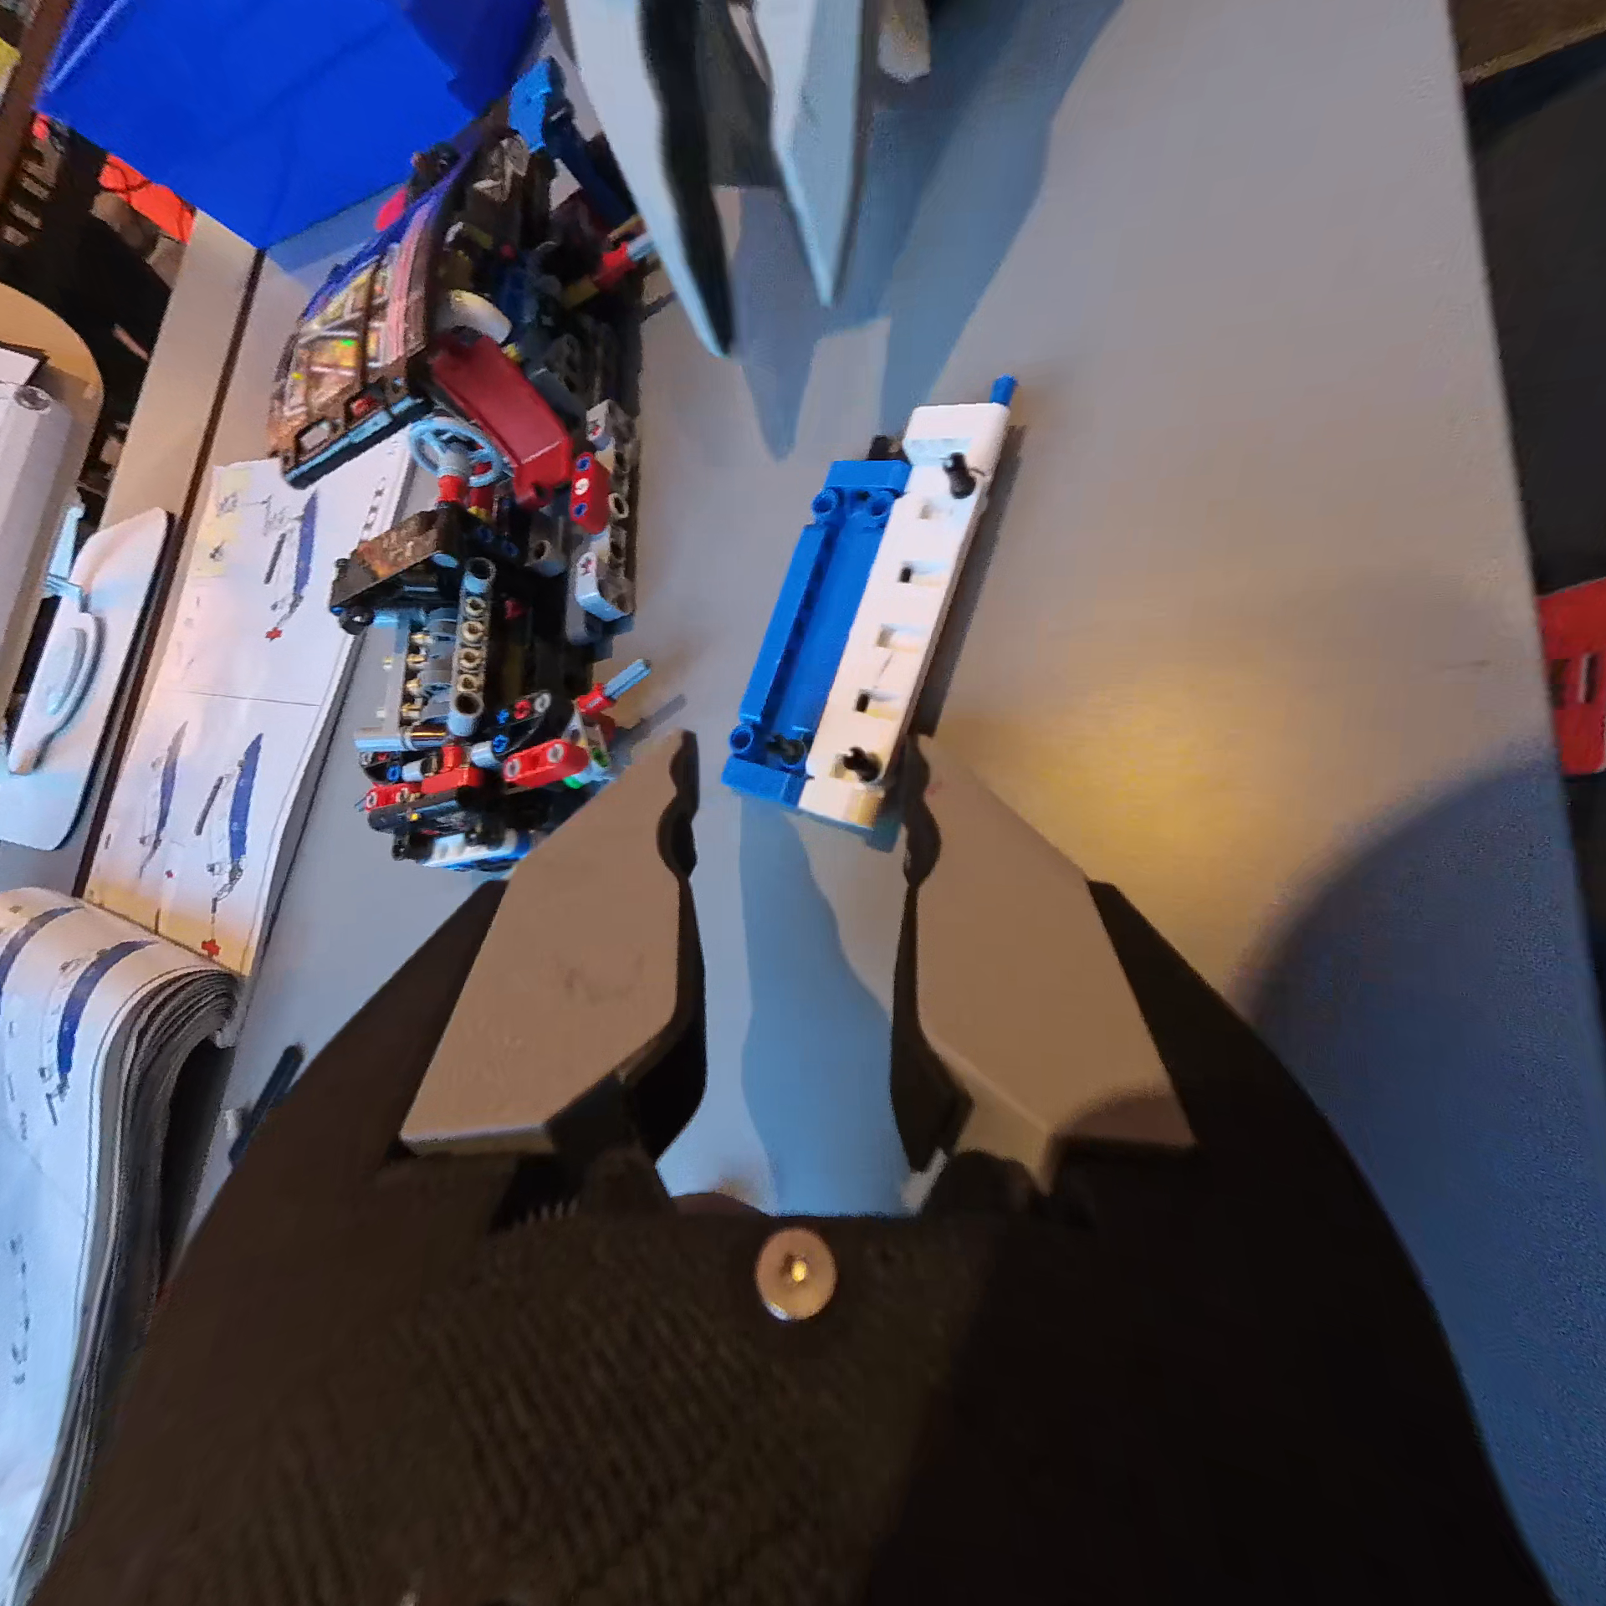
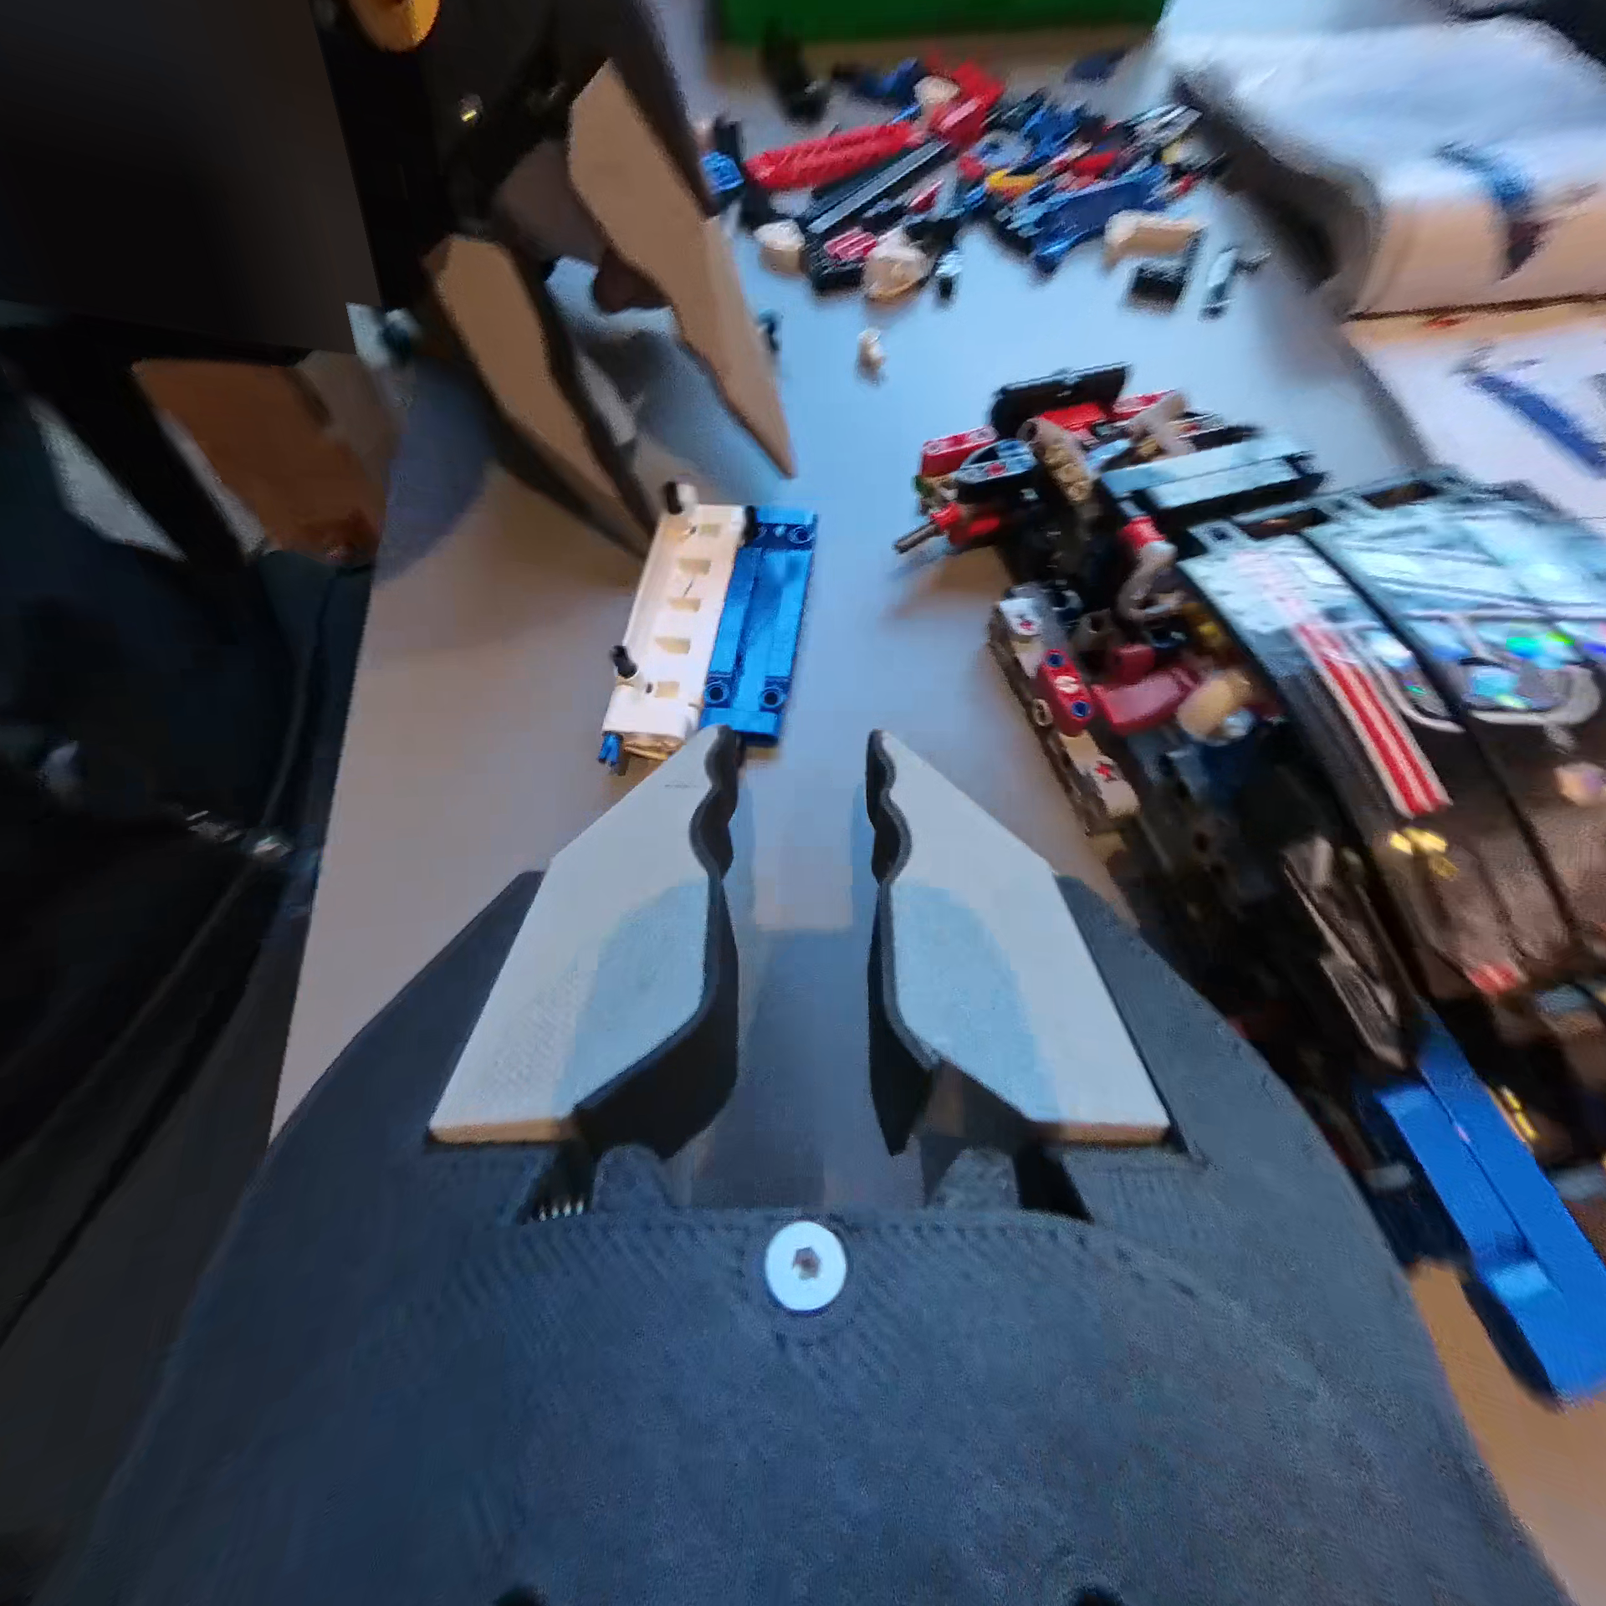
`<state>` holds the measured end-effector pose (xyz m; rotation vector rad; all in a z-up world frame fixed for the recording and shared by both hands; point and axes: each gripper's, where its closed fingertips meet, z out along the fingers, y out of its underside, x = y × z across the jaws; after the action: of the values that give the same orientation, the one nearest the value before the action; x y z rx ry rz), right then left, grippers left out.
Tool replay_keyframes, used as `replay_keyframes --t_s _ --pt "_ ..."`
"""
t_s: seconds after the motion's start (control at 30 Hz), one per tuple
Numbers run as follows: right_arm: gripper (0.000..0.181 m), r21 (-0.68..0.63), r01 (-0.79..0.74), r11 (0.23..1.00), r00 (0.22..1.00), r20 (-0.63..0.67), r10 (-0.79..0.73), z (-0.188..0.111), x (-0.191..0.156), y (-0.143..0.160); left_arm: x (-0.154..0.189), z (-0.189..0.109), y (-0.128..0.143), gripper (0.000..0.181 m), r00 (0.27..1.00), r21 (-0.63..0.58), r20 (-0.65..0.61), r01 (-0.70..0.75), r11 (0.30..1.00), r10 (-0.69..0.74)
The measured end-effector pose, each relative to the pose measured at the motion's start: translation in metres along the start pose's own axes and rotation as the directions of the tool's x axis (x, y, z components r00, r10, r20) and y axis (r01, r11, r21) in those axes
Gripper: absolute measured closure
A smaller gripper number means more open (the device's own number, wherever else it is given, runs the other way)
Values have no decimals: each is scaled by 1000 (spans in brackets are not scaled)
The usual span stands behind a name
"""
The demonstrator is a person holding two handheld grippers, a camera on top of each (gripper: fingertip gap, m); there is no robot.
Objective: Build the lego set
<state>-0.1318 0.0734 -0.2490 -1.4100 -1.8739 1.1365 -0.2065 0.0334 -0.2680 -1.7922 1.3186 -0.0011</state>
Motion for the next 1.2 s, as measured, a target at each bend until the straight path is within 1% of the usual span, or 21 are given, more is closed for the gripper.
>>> replay_keyframes --t_s 0.03,0.07,0.13,0.17,0.2,0.27,0.33,0.4,0.47,0.5,0.53,0.57,0.67,0.73,0.83,0.93,0.97,1.03,1.07,1.13,1.2 --pt "156 -29 -8 1000 998 67 10 4 -4 2 -5 1 2 137 1000 2 20 -2 1000 2" --pt "156 -56 -15 998 992 124 22 8 -6 4 -14 3 6 138 998 -7 66 -3 1000 4" --pt "149 -112 -16 994 977 211 40 14 -11 8 -35 6 17 142 980 -42 199 7 999 1" --pt "148 -131 -8 991 972 232 39 17 -11 9 -42 7 23 149 971 -61 239 21 998 -6" --pt "148 -141 1 990 969 246 34 21 -12 9 -48 6 28 150 962 -90 272 34 995 -9" --pt "146 -134 24 991 957 290 16 26 -20 4 -58 3 38 147 945 -128 325 84 988 -38" --pt "151 -96 45 994 937 349 -8 29 -34 -4 -51 -1 38 145 950 -116 290 159 981 -119" --pt "155 -35 56 998 927 374 -39 26 -42 -13 -30 -13 29 139 954 -73 207 236 969 -216" --pt "157 32 37 999 928 371 -46 20 -42 -21 -11 -33 20 145 944 -7 180 281 960 -275" --pt "157 70 14 997 929 367 -39 15 -40 -25 -2 -42 21 149 937 11 175 306 952 -303" --pt "158 113 -12 994 930 367 -30 11 -38 -31 5 -49 25 154 926 6 173 341 940 -337" --pt "159 151 -38 988 929 369 -21 6 -35 -36 9 -55 33 154 913 -17 180 375 927 -366" --pt "159 206 -91 974 925 380 6 2 -31 -46 5 -68 53 152 876 -64 250 440 896 -412" --pt "159 214 -100 972 922 387 10 3 -32 -48 1 -74 59 153 858 -68 265 471 879 -440" --pt "160 212 -84 974 927 374 -2 4 -34 -47 -14 -86 78 154 805 -94 341 544 834 -486" --pt "160 214 -73 974 937 350 -7 4 -32 -47 -18 -83 95 142 746 -137 329 644 752 -579" --pt "160 215 -69 974 939 343 -10 4 -31 -47 -18 -79 96 139 730 -134 308 668 732 -610" --pt "160 218 -66 974 943 331 -11 4 -30 -47 -19 -72 92 139 707 -112 265 698 707 -656" --pt "160 221 -68 973 944 330 -9 4 -29 -47 -20 -70 89 139 700 -103 251 706 701 -668" --pt "160 229 -74 971 946 325 -4 3 -28 -48 -27 -67 91 144 697 -100 268 707 700 -665" --pt "161 236 -78 969 948 317 -1 1 -26 -49 -27 -62 95 161 706 -132 269 700 701 -655"
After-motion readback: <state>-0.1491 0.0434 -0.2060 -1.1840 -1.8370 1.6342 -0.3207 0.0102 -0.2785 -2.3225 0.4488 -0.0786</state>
